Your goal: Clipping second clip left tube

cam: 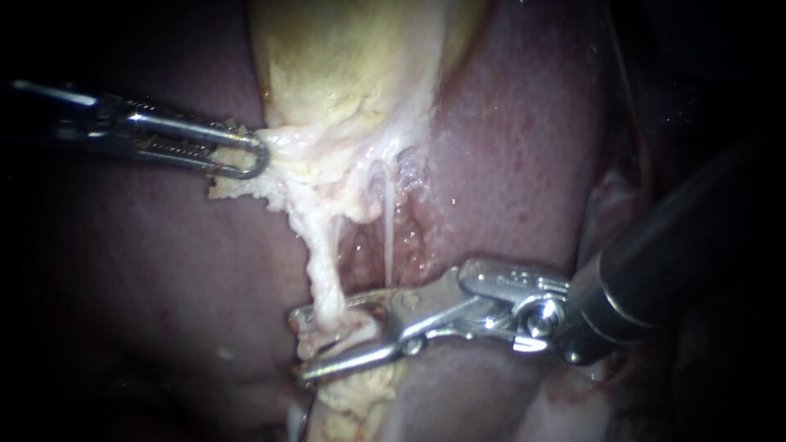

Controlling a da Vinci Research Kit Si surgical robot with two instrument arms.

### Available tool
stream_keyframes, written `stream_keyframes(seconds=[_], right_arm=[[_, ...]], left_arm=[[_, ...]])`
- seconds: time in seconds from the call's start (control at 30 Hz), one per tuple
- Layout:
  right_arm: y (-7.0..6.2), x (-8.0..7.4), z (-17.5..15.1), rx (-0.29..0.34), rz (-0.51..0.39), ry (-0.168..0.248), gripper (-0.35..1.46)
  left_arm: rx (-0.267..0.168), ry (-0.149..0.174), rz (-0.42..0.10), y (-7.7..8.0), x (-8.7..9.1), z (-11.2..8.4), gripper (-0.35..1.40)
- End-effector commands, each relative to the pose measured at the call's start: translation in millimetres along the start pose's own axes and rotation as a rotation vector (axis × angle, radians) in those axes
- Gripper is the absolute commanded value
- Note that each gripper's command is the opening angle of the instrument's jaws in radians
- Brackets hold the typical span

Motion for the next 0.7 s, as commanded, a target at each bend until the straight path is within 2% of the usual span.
stream_keyframes(seconds=[0.03,0.33,0.47,0.7], right_arm=[[0.0,0.0,0.0,-0.001,0.014,0.001,0.16],[0.0,-0.2,-0.1,-0.001,0.055,0.001,-0.11],[0.0,-0.3,-0.2,-0.001,0.066,0.000,-0.35],[0.0,-0.5,-0.5,-0.006,0.066,-0.014,-0.35]], left_arm=[[0.000,0.000,0.000,0.0,0.0,0.0,-0.35],[0.000,0.000,0.000,0.0,0.0,0.0,-0.35],[0.000,0.000,0.000,-0.1,0.0,0.0,-0.35],[0.000,0.000,0.000,-0.1,0.0,0.0,-0.35]])
